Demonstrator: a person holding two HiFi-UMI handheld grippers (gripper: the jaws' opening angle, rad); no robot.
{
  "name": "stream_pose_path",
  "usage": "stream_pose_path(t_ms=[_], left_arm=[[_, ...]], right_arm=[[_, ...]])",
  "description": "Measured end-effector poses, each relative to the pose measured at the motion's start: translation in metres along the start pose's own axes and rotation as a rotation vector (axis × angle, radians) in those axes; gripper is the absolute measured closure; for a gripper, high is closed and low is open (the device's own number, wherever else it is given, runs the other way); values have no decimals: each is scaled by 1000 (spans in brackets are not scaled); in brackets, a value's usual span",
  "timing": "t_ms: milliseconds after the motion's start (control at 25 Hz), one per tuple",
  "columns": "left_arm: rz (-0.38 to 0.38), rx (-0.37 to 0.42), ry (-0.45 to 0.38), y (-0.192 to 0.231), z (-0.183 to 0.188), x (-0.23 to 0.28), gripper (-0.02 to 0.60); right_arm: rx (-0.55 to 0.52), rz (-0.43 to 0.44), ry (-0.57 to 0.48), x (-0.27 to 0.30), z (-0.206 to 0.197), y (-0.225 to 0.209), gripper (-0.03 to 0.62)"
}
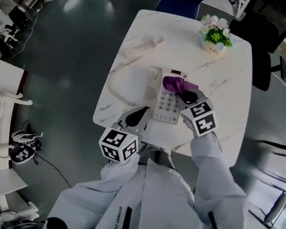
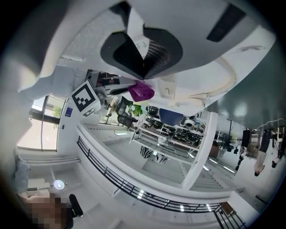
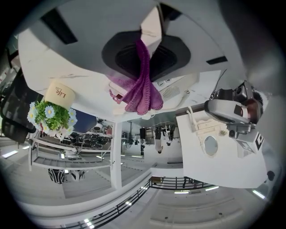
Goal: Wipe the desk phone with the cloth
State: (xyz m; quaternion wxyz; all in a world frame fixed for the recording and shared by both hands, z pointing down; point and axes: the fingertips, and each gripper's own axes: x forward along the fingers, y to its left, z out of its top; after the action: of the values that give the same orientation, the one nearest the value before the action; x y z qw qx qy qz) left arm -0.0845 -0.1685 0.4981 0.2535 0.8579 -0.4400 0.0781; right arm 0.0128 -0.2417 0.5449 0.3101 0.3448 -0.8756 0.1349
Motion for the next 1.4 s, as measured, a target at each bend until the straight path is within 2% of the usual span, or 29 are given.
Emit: stream_pose_path(t_ms=[640,1400], left_arm=[[42,-22,-16,-19,-16,-20,584],[50,-29,-32,-36,-27,-37,583]], right_arm=[[-17,51,20,-10,-19,25,556],[-35,103,55,-21,-42,57,557]])
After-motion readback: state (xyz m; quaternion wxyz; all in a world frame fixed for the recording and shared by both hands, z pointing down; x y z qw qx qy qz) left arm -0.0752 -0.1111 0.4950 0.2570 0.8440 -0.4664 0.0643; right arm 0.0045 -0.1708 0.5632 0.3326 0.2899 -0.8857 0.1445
